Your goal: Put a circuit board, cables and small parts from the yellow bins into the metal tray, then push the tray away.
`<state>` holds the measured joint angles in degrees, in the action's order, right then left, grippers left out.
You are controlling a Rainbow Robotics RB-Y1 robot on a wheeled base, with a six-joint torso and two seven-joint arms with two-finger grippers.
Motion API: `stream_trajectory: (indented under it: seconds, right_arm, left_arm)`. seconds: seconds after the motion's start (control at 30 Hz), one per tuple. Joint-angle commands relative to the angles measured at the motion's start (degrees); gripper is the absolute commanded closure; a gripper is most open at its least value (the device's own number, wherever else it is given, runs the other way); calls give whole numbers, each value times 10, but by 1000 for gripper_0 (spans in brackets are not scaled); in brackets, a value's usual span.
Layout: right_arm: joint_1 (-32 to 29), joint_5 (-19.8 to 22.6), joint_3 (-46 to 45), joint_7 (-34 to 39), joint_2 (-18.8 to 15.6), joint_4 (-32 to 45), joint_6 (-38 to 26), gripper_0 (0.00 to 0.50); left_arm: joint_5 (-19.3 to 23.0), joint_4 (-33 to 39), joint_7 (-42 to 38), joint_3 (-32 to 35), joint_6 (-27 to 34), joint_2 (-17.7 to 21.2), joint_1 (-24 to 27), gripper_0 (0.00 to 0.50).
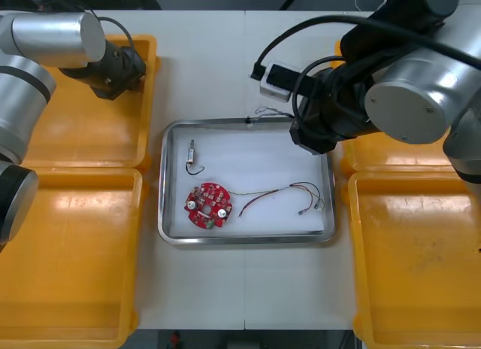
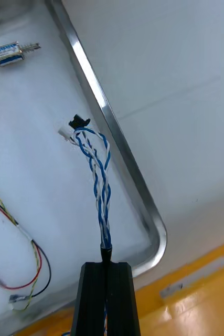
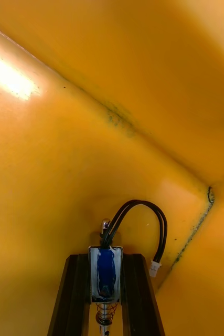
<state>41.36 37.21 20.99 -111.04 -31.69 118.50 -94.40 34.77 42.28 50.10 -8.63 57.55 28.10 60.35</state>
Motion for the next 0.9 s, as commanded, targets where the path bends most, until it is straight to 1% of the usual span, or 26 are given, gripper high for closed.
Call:
stream_trajectory:
  seconds: [0.03, 0.17, 0.27, 0.43, 0.5, 0.73, 0.83, 0.9]
  right_arm:
    - [0, -19, 38, -59, 18, -33, 53, 500]
    - [0, -45, 74, -116, 21, -52, 83, 500]
    - [0, -57, 96, -145, 21, -73, 107, 500]
    - [0, -73, 117, -156, 27, -109, 144, 500]
    - [0, -84, 128, -159, 31, -128, 160, 500]
    - [-1, -84, 153, -167, 32, -182, 215, 500]
    - [-1, -79, 157, -167, 32, -199, 222, 500]
    - [-1, -72, 157, -167, 34, -207, 223, 500]
  left_arm:
    - [-3, 42, 34, 47, 49, 21, -14, 500]
    - [-5, 72, 36, 71, 92, 33, -14, 500]
    - [-8, 97, 36, 87, 121, 41, -14, 500]
    - [-15, 140, 41, 120, 185, 49, -15, 500]
    - [-19, 166, 44, 129, 221, 54, -14, 500]
    - [-34, 230, 45, 133, 305, 55, -15, 499]
    - [-37, 261, 46, 133, 347, 54, -15, 500]
    - [-38, 294, 46, 133, 383, 52, -20, 500]
